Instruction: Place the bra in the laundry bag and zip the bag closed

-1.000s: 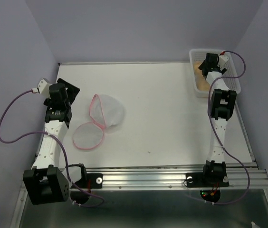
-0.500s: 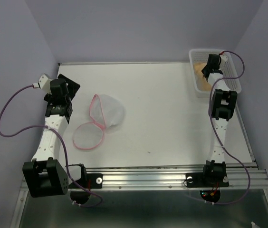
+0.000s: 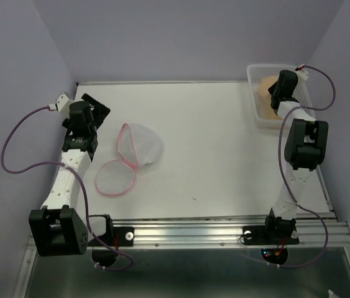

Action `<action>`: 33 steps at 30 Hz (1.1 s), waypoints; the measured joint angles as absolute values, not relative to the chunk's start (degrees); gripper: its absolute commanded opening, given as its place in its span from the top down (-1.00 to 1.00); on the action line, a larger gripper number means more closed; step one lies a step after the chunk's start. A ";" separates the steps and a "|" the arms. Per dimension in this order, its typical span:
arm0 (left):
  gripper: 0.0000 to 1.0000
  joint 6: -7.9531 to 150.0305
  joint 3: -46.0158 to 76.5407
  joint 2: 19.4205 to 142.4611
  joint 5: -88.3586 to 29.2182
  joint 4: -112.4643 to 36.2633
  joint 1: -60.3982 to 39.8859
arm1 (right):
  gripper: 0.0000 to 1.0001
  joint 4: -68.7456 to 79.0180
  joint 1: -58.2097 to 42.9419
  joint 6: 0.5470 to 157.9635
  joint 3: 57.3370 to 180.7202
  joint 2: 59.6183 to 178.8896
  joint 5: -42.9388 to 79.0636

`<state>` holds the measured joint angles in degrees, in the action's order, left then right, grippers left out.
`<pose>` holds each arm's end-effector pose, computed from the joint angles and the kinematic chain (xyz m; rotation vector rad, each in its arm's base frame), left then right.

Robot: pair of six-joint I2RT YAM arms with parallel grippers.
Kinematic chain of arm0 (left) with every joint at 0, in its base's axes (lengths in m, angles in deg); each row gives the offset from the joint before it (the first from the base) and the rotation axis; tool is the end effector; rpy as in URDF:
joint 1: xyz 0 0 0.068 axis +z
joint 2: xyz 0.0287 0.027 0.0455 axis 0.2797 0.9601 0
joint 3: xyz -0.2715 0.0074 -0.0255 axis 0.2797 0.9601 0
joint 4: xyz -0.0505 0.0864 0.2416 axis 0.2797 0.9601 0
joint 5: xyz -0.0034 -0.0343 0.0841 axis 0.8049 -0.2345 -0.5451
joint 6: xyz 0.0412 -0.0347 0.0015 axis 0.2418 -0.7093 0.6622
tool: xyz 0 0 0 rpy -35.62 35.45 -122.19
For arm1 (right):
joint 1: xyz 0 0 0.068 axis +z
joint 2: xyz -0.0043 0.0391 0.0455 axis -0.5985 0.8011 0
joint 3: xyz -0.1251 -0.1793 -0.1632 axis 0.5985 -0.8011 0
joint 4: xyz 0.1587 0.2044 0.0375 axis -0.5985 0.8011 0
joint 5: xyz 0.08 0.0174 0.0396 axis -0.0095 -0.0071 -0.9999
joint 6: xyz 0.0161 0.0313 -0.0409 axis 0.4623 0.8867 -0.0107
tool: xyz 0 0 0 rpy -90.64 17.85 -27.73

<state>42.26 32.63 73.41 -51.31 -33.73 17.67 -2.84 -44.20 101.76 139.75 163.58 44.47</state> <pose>0.2772 0.0153 0.3324 -0.8073 1.6522 -0.2614 0.5105 -0.0783 0.2224 0.8082 1.7509 -0.0642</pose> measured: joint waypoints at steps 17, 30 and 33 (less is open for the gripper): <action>-0.98 43.18 32.63 74.15 -50.21 -38.39 11.69 | 0.88 -12.32 -31.22 89.46 130.46 140.21 20.47; -0.98 42.85 35.64 69.54 -49.86 -39.53 10.70 | 0.83 -28.04 -15.61 105.13 125.22 143.95 -11.03; -0.98 42.74 35.73 68.52 -49.84 -39.61 10.70 | 0.76 -37.54 -15.72 112.78 120.76 146.73 -14.26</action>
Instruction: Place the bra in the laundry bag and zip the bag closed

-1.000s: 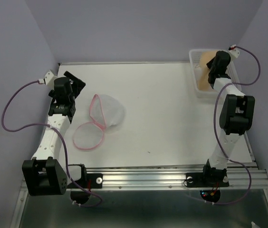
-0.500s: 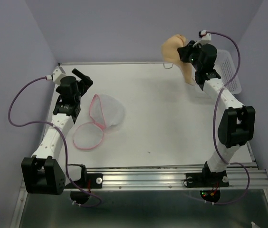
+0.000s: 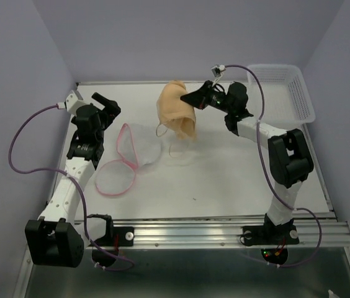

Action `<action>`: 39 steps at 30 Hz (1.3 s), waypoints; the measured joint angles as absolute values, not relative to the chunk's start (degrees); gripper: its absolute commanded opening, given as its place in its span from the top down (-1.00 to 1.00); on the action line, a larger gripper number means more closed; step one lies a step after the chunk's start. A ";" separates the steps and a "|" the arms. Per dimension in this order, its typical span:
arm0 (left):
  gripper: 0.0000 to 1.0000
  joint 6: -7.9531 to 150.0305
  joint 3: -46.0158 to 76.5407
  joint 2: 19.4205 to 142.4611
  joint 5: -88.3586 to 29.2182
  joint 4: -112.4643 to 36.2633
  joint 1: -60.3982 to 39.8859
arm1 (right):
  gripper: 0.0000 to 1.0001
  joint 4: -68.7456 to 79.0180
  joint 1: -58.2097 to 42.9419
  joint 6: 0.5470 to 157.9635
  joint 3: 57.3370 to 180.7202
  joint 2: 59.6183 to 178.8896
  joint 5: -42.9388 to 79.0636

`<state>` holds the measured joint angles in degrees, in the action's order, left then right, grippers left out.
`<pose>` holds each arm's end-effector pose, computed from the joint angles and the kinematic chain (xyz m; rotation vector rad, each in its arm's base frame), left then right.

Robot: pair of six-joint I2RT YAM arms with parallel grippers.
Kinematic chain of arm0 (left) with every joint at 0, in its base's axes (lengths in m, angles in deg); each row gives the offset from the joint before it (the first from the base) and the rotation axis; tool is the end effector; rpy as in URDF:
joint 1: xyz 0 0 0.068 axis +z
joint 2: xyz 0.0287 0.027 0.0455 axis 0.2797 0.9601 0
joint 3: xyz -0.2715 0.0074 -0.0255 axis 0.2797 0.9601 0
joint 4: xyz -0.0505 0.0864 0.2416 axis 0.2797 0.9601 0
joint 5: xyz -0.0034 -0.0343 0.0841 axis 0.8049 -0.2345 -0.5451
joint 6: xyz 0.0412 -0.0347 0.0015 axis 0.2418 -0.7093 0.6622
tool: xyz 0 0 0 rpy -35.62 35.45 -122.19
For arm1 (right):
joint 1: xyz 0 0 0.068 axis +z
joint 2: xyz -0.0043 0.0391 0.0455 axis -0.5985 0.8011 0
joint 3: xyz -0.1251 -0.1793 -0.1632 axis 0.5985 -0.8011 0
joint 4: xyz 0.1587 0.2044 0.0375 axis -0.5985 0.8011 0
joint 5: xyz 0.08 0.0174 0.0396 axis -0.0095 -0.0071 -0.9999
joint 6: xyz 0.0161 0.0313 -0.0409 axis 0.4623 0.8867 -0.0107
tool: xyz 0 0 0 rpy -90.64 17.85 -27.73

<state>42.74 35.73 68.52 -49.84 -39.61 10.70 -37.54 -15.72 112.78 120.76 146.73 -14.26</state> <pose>0.2594 -0.0176 0.3451 -0.6556 1.5889 -0.4117 0.4064 0.1808 0.3074 -0.3835 1.5257 1.3398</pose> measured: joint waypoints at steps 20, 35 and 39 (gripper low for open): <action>-0.98 45.73 30.59 80.82 -47.33 -39.64 4.04 | -0.62 -26.40 -28.86 111.18 106.00 149.22 9.61; -0.98 48.36 26.64 85.74 -45.01 -39.07 0.43 | -1.00 -8.87 -20.66 83.60 112.58 140.08 27.18; -0.98 48.58 26.64 85.74 -44.90 -38.83 0.41 | -1.00 -1.90 -17.01 74.62 121.33 144.15 31.13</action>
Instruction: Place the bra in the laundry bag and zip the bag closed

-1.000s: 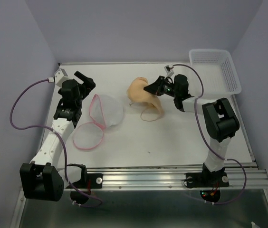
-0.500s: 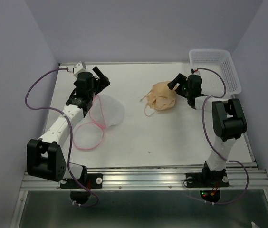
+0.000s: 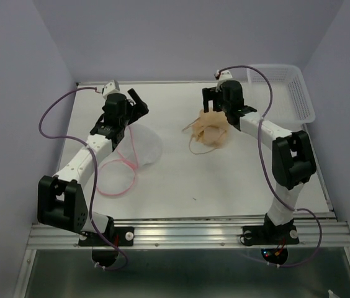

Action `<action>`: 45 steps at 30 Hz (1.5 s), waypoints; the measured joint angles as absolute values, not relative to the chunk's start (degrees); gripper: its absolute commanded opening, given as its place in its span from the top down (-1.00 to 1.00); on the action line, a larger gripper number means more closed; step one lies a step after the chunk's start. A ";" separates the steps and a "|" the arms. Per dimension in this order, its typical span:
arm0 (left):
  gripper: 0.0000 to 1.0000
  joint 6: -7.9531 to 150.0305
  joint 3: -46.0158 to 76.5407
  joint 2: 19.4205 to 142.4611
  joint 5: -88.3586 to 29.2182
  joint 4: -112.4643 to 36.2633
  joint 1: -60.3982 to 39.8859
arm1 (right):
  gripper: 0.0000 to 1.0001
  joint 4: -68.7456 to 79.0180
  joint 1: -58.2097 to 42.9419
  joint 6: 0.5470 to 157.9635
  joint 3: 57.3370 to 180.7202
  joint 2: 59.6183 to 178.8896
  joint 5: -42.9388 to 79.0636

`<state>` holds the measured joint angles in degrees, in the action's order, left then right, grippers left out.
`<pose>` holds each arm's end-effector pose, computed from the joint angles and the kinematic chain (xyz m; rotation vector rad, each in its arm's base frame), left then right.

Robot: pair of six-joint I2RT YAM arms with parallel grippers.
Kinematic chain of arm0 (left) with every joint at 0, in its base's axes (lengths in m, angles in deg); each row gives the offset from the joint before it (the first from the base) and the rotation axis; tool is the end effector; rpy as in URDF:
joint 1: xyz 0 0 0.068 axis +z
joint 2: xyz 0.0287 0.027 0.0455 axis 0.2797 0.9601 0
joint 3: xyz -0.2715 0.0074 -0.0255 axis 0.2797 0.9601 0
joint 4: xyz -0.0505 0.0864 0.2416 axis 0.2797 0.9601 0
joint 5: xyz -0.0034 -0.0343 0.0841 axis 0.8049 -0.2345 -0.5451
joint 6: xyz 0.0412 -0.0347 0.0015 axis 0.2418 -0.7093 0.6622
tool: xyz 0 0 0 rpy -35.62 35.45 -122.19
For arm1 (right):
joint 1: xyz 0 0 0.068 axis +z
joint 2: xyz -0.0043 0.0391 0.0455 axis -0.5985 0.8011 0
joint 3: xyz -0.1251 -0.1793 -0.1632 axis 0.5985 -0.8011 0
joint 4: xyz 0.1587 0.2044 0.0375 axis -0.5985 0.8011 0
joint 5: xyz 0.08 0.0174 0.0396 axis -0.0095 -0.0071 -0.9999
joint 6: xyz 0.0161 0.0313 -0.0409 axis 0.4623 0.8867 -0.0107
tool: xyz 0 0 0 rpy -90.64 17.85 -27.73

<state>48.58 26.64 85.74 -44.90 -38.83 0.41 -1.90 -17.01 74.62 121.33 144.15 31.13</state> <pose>0.3195 -0.0860 0.3177 -0.3838 1.8471 -0.4869 0.4142 0.1451 0.2648 -0.2356 1.9351 0.1611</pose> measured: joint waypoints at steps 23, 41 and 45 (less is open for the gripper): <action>-0.98 48.47 26.96 87.40 -43.72 -37.73 0.17 | -0.40 16.22 -11.26 67.69 151.68 173.00 48.25; -0.98 50.26 26.96 87.47 -42.45 -36.88 -4.09 | 0.95 16.57 -10.78 69.87 152.84 176.23 51.22; -0.98 51.75 26.94 87.84 -41.95 -36.73 -7.85 | 0.99 16.62 -10.78 70.75 152.54 175.75 51.68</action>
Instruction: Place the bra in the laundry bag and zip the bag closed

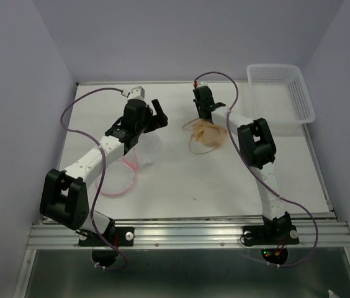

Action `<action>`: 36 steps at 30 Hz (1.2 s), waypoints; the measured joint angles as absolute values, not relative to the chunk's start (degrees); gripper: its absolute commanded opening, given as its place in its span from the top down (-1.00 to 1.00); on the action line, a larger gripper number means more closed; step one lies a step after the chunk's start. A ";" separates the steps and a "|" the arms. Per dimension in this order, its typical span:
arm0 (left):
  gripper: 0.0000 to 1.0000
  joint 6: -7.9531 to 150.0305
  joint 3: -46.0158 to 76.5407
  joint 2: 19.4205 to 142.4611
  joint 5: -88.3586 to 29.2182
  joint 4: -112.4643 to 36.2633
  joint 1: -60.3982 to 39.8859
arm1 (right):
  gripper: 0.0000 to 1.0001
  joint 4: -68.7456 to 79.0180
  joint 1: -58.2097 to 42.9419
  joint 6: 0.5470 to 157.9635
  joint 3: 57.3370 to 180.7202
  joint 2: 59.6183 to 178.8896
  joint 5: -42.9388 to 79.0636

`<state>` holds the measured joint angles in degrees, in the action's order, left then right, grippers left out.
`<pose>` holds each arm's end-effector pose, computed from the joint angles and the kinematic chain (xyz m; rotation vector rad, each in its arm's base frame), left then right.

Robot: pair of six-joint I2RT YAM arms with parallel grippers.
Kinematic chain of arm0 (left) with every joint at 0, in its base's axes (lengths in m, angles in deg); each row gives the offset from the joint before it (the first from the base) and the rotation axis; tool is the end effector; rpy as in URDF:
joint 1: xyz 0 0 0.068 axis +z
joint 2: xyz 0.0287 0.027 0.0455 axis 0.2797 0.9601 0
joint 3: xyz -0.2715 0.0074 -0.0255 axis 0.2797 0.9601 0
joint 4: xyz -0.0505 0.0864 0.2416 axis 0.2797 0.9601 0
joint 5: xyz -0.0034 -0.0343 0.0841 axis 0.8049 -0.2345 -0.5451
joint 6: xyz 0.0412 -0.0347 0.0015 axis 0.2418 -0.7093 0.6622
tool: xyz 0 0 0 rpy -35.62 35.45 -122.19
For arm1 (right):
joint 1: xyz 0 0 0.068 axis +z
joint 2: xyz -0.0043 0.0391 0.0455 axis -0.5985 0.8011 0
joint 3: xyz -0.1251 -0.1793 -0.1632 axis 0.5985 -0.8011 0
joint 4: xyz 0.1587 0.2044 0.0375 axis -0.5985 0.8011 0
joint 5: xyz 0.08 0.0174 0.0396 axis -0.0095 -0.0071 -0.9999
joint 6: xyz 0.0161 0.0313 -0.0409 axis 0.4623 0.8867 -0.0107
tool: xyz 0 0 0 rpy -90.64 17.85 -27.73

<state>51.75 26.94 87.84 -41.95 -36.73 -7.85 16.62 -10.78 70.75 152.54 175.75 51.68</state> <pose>0.3083 -0.1350 0.3005 -0.1657 1.9732 -0.5638 0.4918 0.2223 0.1589 -0.2985 2.1883 -0.2824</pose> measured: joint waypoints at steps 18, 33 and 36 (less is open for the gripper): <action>-0.61 56.07 20.15 108.10 -24.23 -43.40 -14.11 | 0.99 13.91 -14.98 77.96 137.46 154.07 43.96; -0.45 56.55 8.82 120.71 -17.34 -44.71 -16.07 | 0.94 11.50 -24.47 81.09 121.41 139.53 31.97; -0.42 57.65 7.18 122.81 -18.76 -43.79 -16.40 | 0.94 10.26 -24.31 81.09 119.73 136.30 30.33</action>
